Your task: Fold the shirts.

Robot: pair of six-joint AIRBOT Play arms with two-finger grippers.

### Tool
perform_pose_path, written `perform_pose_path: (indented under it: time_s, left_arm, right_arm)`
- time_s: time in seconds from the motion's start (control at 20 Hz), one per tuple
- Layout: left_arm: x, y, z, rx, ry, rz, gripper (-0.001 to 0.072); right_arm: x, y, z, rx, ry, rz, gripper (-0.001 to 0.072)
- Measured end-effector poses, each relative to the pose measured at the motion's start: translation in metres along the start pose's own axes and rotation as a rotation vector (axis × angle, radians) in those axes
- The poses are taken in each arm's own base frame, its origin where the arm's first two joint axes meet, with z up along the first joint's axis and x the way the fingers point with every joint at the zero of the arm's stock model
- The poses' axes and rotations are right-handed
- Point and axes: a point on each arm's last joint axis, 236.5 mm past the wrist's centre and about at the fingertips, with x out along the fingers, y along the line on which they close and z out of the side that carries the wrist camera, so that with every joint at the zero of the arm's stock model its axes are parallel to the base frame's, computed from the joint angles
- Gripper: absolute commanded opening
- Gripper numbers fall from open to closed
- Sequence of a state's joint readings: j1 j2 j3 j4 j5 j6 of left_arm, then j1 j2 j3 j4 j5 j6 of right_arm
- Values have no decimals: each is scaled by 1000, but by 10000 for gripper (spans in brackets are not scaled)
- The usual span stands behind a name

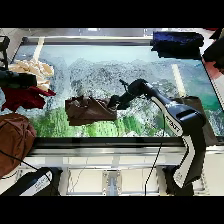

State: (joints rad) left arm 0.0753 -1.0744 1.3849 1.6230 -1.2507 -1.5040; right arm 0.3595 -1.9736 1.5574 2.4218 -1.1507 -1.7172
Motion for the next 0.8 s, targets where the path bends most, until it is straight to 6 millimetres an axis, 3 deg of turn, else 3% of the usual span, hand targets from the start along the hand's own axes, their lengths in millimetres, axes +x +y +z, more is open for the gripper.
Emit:
perform_pose_path:
  time_s: [0.1, 0.15, 0.25, 0.35, 0.45, 0.6, 0.7, 0.8]
  left_arm:
    - [0, 0, 0, 0, 0, 0, 78]
    - [0, 0, 0, 0, 1, 0, 78]
    - [0, 0, 0, 0, 1, 0, 78]
    - [0, 0, 0, 0, 1, 0, 78]
    - [0, 0, 0, 0, 1, 0, 78]
    - [0, 0, 0, 0, 1, 0, 78]
    - [0, -1, 0, -1, 1, -4, 78]
    - [0, -4, 0, -5, 0, -16, 78]
  right_arm:
    - [10, 15, -4, -12, 13, 36, 58]
    - [11, 26, -3, -29, 11, 54, 17]
    - [3, 46, 2, -82, 9, 76, 17]
    - [-24, 70, 15, -155, -21, 95, 17]
    - [-70, 87, 34, -222, -80, 75, 17]
    - [-170, 95, 51, -277, -206, -2, 14]
    - [-241, 78, 53, -256, -306, -87, 13]
    - [-303, 45, 41, -190, -370, -170, 13]
